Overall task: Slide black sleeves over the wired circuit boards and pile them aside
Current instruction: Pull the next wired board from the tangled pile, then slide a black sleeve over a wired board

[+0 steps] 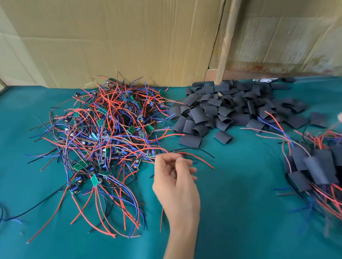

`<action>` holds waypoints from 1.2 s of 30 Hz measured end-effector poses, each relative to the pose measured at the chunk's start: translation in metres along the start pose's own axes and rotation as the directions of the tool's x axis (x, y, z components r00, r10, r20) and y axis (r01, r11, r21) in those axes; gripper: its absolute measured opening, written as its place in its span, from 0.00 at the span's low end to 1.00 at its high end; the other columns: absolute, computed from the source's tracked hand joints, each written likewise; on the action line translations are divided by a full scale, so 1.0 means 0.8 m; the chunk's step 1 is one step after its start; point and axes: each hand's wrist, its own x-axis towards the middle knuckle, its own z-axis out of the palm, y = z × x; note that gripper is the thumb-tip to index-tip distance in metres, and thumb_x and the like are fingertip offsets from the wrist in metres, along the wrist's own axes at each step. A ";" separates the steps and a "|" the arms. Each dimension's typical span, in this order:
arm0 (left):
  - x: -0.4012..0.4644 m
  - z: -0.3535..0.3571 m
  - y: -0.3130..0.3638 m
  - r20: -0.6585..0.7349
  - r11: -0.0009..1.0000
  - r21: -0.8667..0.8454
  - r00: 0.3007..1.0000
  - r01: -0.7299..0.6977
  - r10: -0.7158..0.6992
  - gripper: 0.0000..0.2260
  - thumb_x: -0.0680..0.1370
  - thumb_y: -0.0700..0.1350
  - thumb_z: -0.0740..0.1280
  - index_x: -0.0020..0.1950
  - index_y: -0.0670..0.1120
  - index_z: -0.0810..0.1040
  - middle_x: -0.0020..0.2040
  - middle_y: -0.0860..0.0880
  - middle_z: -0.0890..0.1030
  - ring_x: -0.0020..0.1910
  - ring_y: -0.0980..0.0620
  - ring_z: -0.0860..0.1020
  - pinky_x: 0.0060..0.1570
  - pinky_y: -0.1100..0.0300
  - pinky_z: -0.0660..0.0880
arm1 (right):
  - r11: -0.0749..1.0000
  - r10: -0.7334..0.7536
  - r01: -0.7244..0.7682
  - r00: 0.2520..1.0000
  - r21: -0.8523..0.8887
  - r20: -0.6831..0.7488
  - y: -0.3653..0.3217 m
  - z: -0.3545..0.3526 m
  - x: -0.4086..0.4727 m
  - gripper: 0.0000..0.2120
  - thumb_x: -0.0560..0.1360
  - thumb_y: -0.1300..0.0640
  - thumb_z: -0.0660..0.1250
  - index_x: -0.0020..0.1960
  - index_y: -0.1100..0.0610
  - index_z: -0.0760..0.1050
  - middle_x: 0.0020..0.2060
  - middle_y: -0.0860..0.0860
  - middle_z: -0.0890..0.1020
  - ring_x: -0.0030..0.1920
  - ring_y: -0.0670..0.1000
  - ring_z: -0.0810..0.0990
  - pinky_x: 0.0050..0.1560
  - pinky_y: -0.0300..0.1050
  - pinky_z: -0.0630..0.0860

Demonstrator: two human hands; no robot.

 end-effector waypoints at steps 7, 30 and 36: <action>-0.004 -0.002 0.004 -0.129 0.999 0.023 0.991 -0.032 0.035 0.09 0.76 0.44 0.60 0.40 0.58 0.70 0.28 0.49 0.78 0.26 0.49 0.71 0.32 0.53 0.68 | 0.906 -0.423 0.395 0.846 0.150 0.324 -0.151 0.162 -0.024 0.10 0.72 0.54 0.75 0.53 0.46 0.85 0.47 0.43 0.87 0.44 0.43 0.83 0.50 0.44 0.77; -0.009 0.001 -0.001 0.031 0.967 0.208 0.989 -0.146 0.143 0.06 0.73 0.44 0.63 0.37 0.49 0.76 0.31 0.49 0.79 0.31 0.47 0.77 0.35 0.54 0.75 | 0.631 -0.296 0.088 0.946 0.771 0.134 -0.165 0.222 -0.021 0.07 0.76 0.65 0.71 0.44 0.55 0.84 0.41 0.51 0.88 0.40 0.47 0.84 0.41 0.38 0.77; -0.010 0.003 0.001 0.179 0.982 0.158 0.981 -0.107 0.078 0.08 0.80 0.46 0.62 0.45 0.52 0.78 0.32 0.50 0.82 0.28 0.51 0.81 0.29 0.61 0.75 | 0.434 -0.323 -0.218 0.868 0.874 0.377 -0.149 0.191 -0.011 0.10 0.78 0.70 0.60 0.45 0.60 0.77 0.44 0.63 0.87 0.34 0.54 0.84 0.35 0.40 0.79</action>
